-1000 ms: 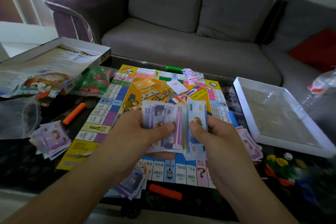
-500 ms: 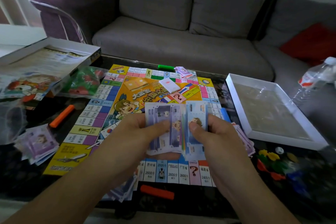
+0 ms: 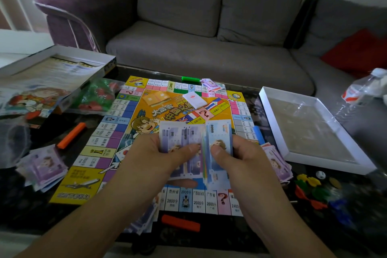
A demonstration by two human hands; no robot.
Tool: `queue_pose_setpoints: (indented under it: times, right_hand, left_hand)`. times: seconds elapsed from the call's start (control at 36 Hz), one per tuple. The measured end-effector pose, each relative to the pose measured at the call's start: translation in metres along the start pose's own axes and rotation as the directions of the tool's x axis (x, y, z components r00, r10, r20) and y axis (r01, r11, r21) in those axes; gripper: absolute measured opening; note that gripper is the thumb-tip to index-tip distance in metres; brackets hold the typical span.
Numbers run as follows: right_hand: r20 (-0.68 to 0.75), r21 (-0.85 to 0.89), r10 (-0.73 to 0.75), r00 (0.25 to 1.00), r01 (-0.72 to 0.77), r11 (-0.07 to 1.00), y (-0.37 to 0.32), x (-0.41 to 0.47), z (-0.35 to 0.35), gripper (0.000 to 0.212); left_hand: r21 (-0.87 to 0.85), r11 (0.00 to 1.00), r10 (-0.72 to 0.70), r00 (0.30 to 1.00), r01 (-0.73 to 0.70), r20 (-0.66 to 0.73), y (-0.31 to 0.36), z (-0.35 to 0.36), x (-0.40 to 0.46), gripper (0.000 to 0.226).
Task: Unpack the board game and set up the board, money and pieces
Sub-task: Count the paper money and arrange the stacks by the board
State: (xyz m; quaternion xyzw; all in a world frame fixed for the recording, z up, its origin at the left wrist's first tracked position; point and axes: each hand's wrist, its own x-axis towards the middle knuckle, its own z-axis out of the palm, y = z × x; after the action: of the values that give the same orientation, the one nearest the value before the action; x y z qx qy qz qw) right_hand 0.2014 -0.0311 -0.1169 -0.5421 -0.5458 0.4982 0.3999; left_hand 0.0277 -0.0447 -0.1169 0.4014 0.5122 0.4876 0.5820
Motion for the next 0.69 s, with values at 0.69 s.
queue_pose_setpoints:
  times: [0.69]
  right_hand:
    - [-0.307, -0.227, -0.037, 0.951, -0.035, 0.973, -0.032, 0.002, -0.092, 0.018]
  left_hand:
    - [-0.233, 0.939, -0.225, 0.965, 0.251, 0.134, 0.011, 0.011, 0.012, 0.035]
